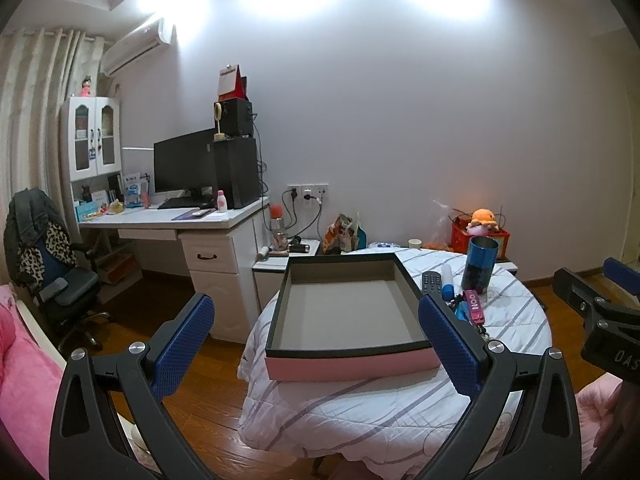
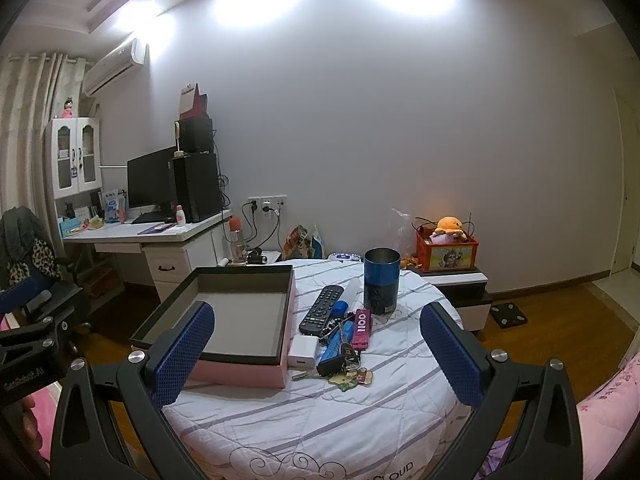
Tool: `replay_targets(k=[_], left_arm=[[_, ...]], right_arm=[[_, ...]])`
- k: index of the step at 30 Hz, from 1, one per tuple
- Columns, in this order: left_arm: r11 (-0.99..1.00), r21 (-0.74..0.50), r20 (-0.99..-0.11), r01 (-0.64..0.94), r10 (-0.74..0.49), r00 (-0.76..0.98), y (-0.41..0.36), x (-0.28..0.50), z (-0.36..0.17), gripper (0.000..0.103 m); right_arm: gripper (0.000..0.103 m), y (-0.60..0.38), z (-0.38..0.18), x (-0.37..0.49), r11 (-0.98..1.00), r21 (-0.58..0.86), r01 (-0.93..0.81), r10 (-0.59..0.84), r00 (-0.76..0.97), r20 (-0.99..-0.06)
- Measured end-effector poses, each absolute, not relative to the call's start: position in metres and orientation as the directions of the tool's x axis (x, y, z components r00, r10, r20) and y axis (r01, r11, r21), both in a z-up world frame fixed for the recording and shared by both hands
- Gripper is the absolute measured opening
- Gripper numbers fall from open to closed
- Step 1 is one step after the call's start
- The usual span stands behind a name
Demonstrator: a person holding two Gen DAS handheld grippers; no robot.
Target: Organize rigid objects
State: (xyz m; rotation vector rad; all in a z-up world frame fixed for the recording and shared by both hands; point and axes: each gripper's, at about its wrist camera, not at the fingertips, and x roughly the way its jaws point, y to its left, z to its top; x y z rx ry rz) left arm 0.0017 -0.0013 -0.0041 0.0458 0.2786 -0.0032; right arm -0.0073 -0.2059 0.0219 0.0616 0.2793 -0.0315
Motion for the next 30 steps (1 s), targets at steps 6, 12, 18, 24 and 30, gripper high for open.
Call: replay_targets(k=[6,12,18,24,30], left_arm=[[0.999,0.035,-0.272,0.0,0.009,0.962,0.0036,0.0011,-0.0043,0.103],[0.999,0.042,-0.276,0.001,0.011,0.961,0.0045,0.001,-0.0049,0.103],[0.999,0.038,-0.267,0.0,0.011,0.964,0.0036,0.0008,-0.0063,0.103],[0.999,0.045,-0.265,0.002,0.01,0.964,0.0029,-0.0014,-0.0068,0.103],[0.999,0.043,-0.26,-0.004,0.015,0.966,0.0021,-0.0038,-0.0043,0.103]], right_arm=[[0.103,-0.2057,0.0186,-0.0057,0.998,0.052,0.033,-0.017,0.959,-0.283],[0.103,-0.2067,0.0178,-0.0063,0.998,0.059,0.034,-0.016,0.959,-0.283],[0.103,-0.2092,0.0165,-0.0073,0.997,0.065,0.038,-0.018,0.958,-0.286],[0.103,-0.2095,0.0168,-0.0078,0.997,0.067,0.04,-0.02,0.958,-0.286],[0.103,-0.2132,0.0163,-0.0096,0.996,0.075,0.044,-0.021,0.959,-0.282]])
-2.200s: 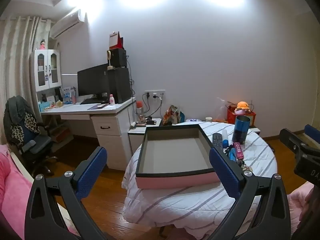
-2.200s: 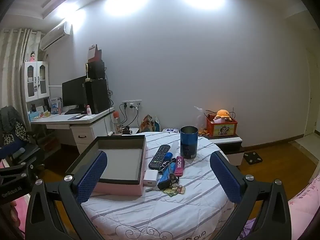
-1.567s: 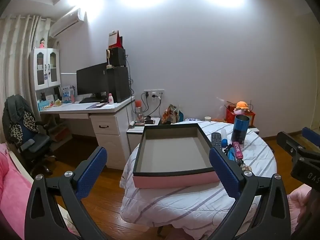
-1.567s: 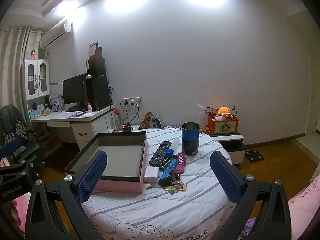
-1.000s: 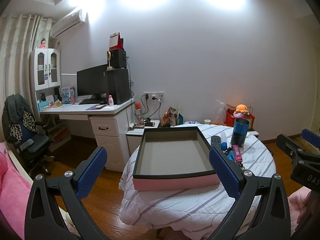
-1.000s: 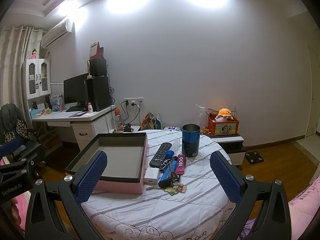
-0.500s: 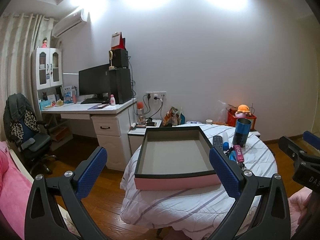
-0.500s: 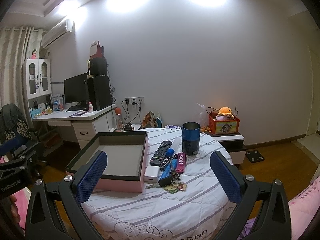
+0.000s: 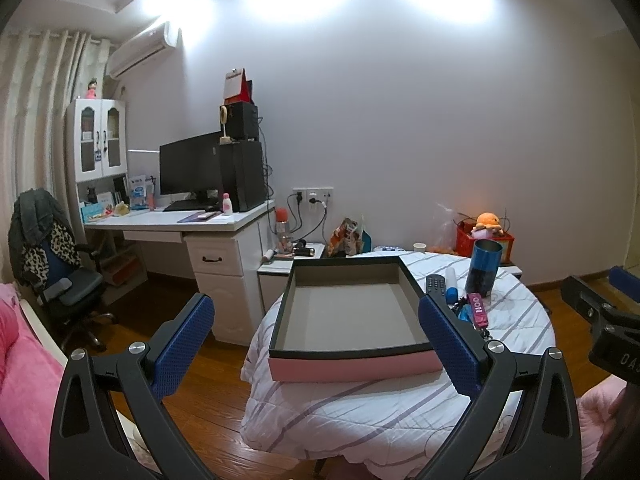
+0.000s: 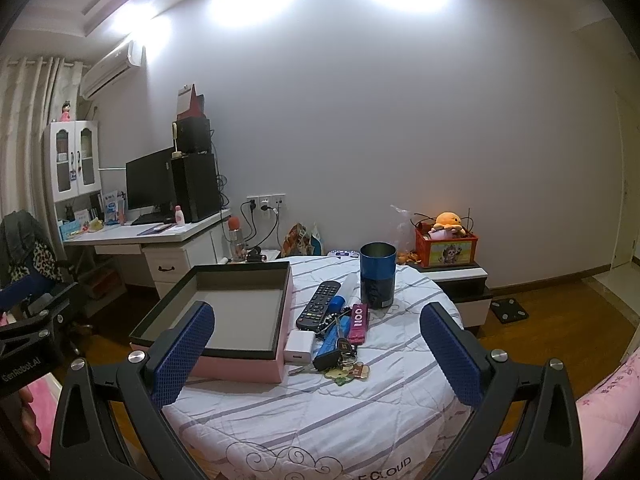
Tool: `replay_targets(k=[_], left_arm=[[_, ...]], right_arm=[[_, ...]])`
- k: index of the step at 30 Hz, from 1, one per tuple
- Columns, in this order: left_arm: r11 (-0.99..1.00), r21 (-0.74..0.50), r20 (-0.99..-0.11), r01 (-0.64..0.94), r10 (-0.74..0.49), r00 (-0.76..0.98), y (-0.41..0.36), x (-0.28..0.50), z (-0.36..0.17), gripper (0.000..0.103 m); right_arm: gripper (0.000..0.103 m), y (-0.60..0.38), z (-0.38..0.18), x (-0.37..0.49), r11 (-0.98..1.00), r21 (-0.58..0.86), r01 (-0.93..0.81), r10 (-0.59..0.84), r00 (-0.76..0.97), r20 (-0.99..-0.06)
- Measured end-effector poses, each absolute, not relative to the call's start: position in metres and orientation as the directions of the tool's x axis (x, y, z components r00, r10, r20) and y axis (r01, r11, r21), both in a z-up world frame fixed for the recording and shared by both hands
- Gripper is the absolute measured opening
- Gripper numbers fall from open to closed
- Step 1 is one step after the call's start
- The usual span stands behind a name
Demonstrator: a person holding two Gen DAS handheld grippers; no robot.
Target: Organize rigid objects
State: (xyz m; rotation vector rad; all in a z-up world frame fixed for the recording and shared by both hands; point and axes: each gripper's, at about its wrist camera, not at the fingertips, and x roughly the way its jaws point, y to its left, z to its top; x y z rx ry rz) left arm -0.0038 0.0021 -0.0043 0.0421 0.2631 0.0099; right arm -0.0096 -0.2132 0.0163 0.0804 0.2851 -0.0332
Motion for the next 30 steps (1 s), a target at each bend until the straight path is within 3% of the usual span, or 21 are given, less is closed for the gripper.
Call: replay_targets(k=[30], left_arm=[[0.998,0.063,-0.271,0.0,0.018,0.962,0.0019,-0.0045,-0.0068,0.103]], right_arm=[[0.103,-0.2134,0.017,-0.0123,0.997,0.058,0.045,-0.028,0.961,-0.274]])
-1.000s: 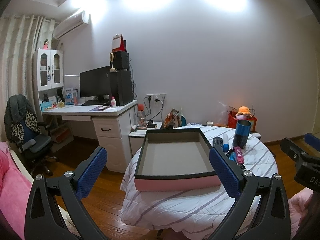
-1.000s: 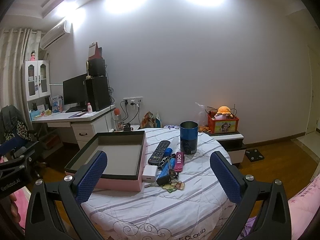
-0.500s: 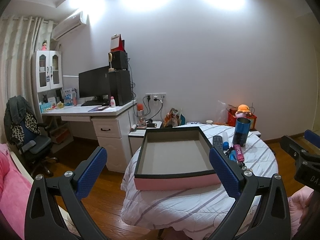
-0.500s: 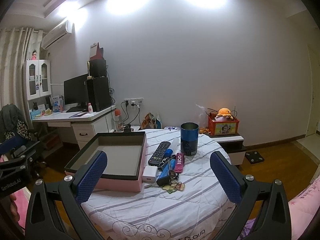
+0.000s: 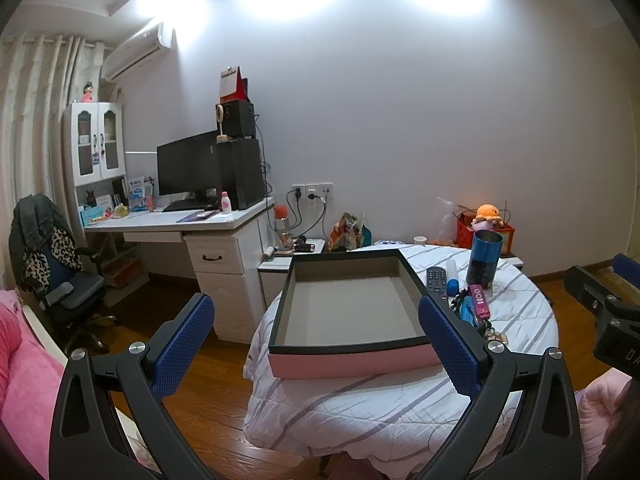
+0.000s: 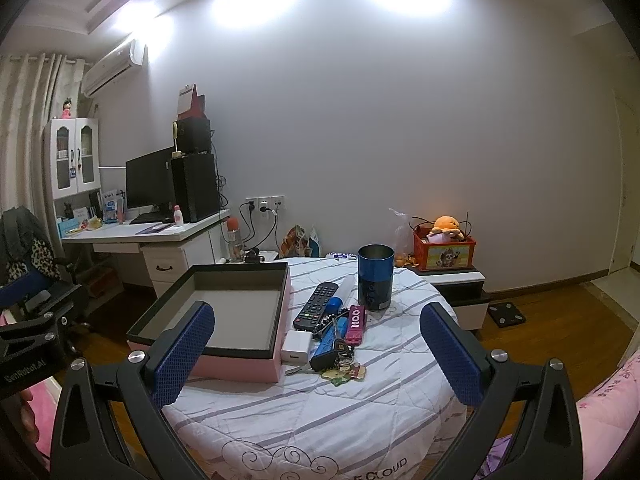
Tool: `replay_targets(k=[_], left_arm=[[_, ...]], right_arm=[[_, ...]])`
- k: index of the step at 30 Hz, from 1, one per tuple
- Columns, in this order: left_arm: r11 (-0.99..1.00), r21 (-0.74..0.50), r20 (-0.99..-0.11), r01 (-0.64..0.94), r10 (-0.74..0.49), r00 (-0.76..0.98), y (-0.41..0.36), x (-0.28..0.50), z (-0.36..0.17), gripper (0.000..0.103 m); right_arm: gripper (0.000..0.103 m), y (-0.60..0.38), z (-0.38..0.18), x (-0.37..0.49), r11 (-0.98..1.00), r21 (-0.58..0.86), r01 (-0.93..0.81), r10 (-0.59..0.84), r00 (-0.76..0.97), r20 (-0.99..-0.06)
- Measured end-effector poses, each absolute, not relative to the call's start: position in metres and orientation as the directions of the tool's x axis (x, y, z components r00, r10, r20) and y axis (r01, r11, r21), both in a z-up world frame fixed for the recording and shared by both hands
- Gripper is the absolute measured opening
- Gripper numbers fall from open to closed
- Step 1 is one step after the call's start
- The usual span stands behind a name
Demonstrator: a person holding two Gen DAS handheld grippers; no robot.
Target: Organize rigid objects
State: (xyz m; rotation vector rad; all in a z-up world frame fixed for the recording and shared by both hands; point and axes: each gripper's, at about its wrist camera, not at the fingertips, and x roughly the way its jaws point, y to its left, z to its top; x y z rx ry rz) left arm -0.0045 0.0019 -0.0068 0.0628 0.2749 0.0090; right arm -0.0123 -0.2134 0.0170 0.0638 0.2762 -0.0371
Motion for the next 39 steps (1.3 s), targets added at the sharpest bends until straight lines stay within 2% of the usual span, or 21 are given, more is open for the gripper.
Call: replay_targets(k=[16,25,39], left_arm=[[0.998,0.065,-0.273,-0.002,0.019,0.962,0.0,-0.004,-0.006,0.103],[0.998,0.067,-0.271,-0.002,0.02,0.962,0.002,-0.007,-0.006,0.103],[0.998,0.07,-0.274,-0.004,0.023,0.962,0.001,-0.005,-0.006,0.103]], right_arm=[[0.103,-0.211,0.018,-0.016,0.999,0.038,0.036,-0.026,0.967,-0.254],[0.103,-0.206,0.025,-0.023,1.0,0.004,0.027,-0.026,0.979,-0.2],[0.103,-0.199,0.025,-0.02,1.0,-0.013,0.014,-0.017,0.978,-0.208]])
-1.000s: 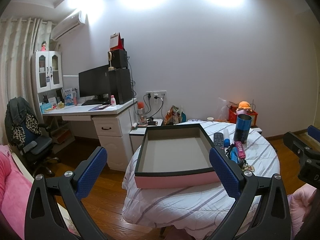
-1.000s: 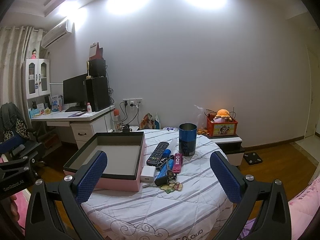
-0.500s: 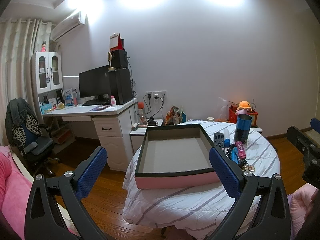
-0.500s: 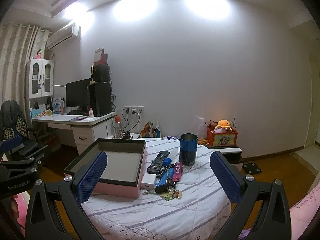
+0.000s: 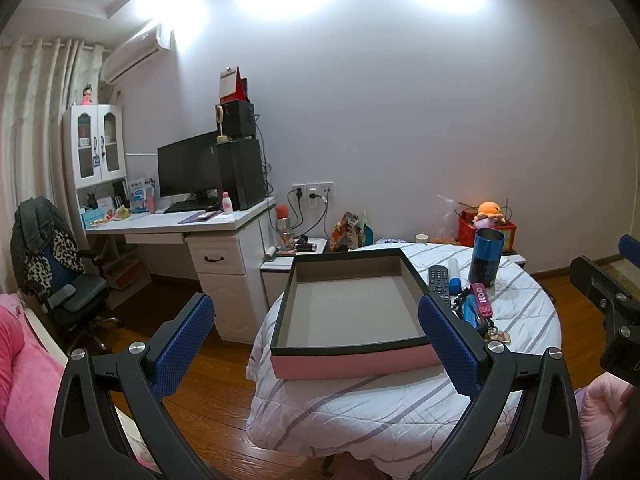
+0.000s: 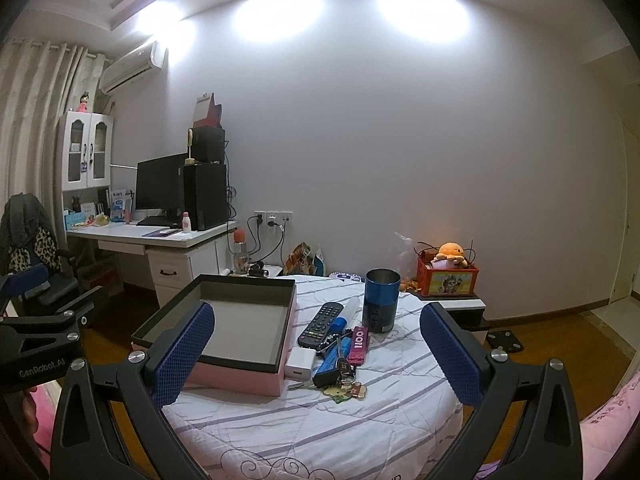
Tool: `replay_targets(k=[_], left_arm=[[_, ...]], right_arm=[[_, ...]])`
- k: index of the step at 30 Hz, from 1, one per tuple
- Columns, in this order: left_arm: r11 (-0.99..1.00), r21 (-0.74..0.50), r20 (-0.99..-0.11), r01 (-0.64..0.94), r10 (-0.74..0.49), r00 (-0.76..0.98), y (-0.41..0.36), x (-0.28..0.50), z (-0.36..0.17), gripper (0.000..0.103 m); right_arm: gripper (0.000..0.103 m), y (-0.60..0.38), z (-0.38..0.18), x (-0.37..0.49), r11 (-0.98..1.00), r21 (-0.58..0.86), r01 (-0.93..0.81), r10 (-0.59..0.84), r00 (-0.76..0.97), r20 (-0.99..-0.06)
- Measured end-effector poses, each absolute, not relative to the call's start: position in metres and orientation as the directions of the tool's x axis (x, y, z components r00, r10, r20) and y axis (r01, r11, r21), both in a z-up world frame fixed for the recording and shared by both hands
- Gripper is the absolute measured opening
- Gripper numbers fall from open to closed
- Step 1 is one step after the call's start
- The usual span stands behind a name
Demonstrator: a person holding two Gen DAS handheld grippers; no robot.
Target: Organize rigid objects
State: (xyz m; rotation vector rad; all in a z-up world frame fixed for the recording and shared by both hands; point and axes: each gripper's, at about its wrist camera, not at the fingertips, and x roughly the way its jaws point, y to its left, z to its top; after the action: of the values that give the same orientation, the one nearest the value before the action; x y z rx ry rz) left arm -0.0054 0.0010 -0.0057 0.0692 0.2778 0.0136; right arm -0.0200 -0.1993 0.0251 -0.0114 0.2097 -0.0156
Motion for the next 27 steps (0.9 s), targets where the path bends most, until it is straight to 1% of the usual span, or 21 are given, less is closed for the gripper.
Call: replay_targets(k=[27], left_arm=[[0.997,0.078,-0.289,-0.013,0.036,0.957,0.01,-0.008,-0.006,0.103]], right_arm=[[0.103,-0.197,0.019,-0.019,1.0,-0.016,0.004,-0.008,0.975,-0.223]])
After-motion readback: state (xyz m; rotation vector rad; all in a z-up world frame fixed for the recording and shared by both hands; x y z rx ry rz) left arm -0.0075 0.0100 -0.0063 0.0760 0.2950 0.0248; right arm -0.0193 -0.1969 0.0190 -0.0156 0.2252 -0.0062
